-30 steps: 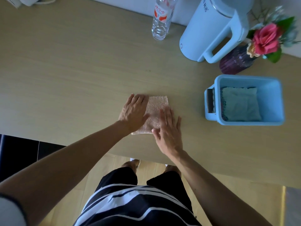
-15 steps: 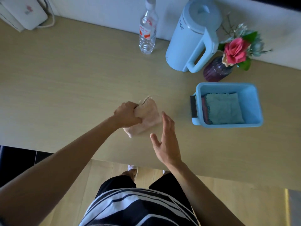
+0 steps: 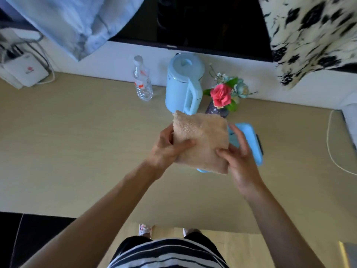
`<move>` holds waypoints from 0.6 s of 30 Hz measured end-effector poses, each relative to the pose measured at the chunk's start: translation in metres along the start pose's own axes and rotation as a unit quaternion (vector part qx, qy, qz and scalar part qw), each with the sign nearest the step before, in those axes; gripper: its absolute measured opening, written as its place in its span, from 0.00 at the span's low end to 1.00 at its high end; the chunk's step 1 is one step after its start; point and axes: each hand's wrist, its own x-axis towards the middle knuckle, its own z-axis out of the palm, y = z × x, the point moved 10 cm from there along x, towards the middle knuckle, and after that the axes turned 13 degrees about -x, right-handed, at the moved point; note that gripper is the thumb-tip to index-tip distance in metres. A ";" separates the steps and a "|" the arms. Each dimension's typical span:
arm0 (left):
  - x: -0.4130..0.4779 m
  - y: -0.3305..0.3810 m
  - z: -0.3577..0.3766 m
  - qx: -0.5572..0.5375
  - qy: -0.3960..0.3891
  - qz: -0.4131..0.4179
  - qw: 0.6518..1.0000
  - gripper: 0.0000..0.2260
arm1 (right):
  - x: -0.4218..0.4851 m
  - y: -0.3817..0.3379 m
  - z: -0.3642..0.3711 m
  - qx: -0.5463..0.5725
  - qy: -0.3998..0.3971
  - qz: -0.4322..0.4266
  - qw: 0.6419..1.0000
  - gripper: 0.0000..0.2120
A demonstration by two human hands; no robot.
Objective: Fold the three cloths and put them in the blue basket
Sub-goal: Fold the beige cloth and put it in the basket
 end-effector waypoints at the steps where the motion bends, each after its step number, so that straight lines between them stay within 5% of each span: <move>1: 0.004 -0.003 0.009 0.037 0.009 0.014 0.999 0.24 | 0.003 -0.005 -0.018 -0.036 0.007 -0.014 0.999 0.36; 5: 0.020 -0.014 0.034 0.168 0.018 0.060 0.984 0.43 | 0.025 -0.016 -0.061 -0.165 -0.020 -0.078 0.983 0.28; 11: 0.056 -0.050 0.077 0.334 -0.023 0.049 0.941 0.28 | 0.069 0.008 -0.101 -0.388 -0.058 -0.053 0.918 0.23; 18: 0.094 -0.119 0.089 0.437 -0.015 -0.029 0.899 0.34 | 0.121 0.047 -0.097 -0.622 -0.065 -0.057 0.778 0.24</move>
